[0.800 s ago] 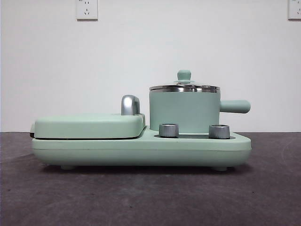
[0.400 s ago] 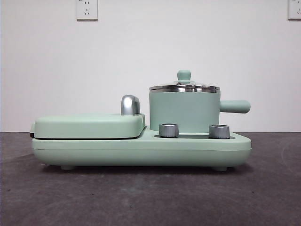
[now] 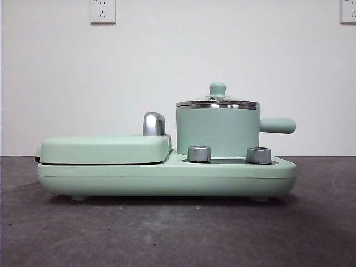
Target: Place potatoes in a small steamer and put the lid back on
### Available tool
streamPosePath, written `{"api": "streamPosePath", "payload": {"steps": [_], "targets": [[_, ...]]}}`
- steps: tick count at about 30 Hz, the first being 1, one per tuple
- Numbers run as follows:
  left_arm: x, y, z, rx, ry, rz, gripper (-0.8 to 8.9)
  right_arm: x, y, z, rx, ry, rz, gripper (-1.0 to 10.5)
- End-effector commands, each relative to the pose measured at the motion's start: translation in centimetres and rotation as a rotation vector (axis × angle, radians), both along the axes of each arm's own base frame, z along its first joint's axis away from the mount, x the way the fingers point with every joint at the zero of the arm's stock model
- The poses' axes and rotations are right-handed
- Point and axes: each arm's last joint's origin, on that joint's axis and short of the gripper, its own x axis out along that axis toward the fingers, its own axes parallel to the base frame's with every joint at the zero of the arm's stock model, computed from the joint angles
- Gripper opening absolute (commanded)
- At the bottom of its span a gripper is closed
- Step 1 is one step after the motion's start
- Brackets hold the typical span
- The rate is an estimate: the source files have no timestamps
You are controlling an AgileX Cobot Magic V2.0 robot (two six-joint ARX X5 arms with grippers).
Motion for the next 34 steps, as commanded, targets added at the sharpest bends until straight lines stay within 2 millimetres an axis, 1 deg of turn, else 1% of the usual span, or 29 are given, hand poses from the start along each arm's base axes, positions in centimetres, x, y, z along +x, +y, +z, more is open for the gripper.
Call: {"api": "streamPosePath", "payload": {"steps": [1, 4, 6, 9, 34], "targets": [[0.1, 0.0, -0.6, -0.004, 0.009, 0.001, 0.07, 0.0, -0.2, -3.2, 0.073, -0.002, -0.031, 0.2], [0.1, 0.0, -0.6, -0.004, 0.009, 0.001, 0.07, -0.2, -0.4, -5.2, 0.079, -0.005, -0.052, 0.2], [0.1, 0.0, -0.6, -0.004, 0.01, 0.001, 0.07, -0.4, -0.6, -5.7, 0.076, 0.006, -0.067, 0.2], [0.1, 0.0, -0.6, -0.004, 0.01, 0.001, 0.07, -0.5, -0.8, -5.8, 0.071, 0.012, -0.104, 0.2], [0.1, 0.0, -0.6, -0.004, 0.009, 0.001, 0.07, -0.5, -0.7, -5.7, 0.073, 0.011, -0.097, 0.2]]}}
